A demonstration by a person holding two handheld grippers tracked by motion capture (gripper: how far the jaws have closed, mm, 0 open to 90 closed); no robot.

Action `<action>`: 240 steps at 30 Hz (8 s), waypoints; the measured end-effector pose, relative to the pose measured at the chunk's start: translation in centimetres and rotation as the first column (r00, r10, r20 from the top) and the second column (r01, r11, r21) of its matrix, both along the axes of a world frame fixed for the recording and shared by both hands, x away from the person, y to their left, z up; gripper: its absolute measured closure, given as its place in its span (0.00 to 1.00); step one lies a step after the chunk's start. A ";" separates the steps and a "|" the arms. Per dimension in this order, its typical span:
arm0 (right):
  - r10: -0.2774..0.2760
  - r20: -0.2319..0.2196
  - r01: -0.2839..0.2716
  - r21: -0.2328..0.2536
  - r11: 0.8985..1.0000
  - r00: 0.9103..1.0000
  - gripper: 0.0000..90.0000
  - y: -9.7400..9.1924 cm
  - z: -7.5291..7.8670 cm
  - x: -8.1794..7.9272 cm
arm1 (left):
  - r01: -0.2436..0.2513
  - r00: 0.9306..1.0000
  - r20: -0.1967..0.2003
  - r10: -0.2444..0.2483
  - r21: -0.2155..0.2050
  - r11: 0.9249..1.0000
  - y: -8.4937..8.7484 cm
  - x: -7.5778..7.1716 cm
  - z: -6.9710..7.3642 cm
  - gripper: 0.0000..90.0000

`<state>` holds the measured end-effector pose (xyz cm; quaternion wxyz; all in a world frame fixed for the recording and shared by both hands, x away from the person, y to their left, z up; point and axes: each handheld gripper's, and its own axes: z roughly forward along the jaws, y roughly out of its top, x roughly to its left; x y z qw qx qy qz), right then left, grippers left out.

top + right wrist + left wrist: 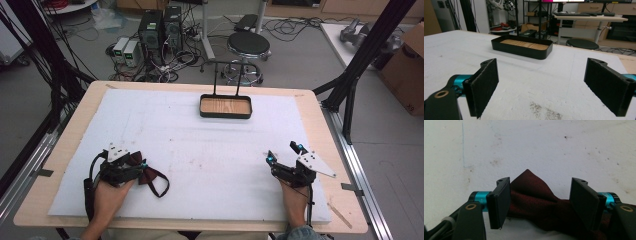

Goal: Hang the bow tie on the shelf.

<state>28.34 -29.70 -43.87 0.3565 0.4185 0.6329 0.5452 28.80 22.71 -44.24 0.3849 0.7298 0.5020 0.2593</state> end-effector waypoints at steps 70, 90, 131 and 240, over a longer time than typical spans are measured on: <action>-0.002 -0.010 0.002 0.012 1.000 1.000 0.13 -0.2 0.0 0.1 | 0.585 0.782 0.328 -0.530 -0.095 0.805 -2.7 11.9 9.9 0.94; 0.002 -0.014 -0.002 0.022 1.000 1.000 0.13 -0.2 -0.1 0.1 | 0.646 0.715 0.409 -0.566 -0.078 0.759 -8.0 18.6 13.5 0.94; 0.016 -0.014 -0.015 0.027 1.000 1.000 0.13 -0.2 -0.1 0.2 | 0.678 0.684 0.496 -0.536 -0.161 0.717 -10.5 24.2 13.2 0.94; 0.014 -0.018 -0.013 0.022 1.000 1.000 0.13 -0.3 -0.2 0.3 | 0.486 0.786 0.428 -0.446 0.019 0.874 -3.1 18.3 14.4 0.56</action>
